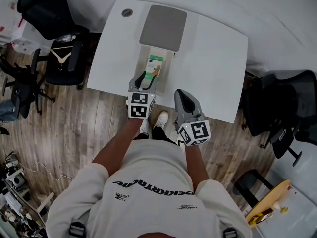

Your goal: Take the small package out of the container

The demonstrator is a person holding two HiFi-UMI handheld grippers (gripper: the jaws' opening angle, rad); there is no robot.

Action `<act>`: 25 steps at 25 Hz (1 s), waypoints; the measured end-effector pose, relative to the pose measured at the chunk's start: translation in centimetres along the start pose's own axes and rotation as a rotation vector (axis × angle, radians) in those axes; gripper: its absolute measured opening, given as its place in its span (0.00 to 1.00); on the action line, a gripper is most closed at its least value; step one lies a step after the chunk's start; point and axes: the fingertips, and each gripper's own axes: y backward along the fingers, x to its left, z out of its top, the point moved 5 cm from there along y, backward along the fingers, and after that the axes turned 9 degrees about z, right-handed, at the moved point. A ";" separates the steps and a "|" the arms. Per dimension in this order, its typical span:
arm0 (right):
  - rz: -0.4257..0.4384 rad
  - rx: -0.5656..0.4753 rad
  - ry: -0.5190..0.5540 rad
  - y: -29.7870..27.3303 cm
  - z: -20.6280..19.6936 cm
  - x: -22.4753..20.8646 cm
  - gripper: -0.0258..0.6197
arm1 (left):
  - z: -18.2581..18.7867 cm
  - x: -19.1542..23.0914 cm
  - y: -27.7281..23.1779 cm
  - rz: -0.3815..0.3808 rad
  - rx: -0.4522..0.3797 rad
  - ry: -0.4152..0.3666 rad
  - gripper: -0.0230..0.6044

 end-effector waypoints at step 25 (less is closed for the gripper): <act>0.014 0.030 -0.011 -1.7 -0.8 -1.0 0.04 | -3.2 0.5 -7.1 0.055 0.277 -0.014 0.61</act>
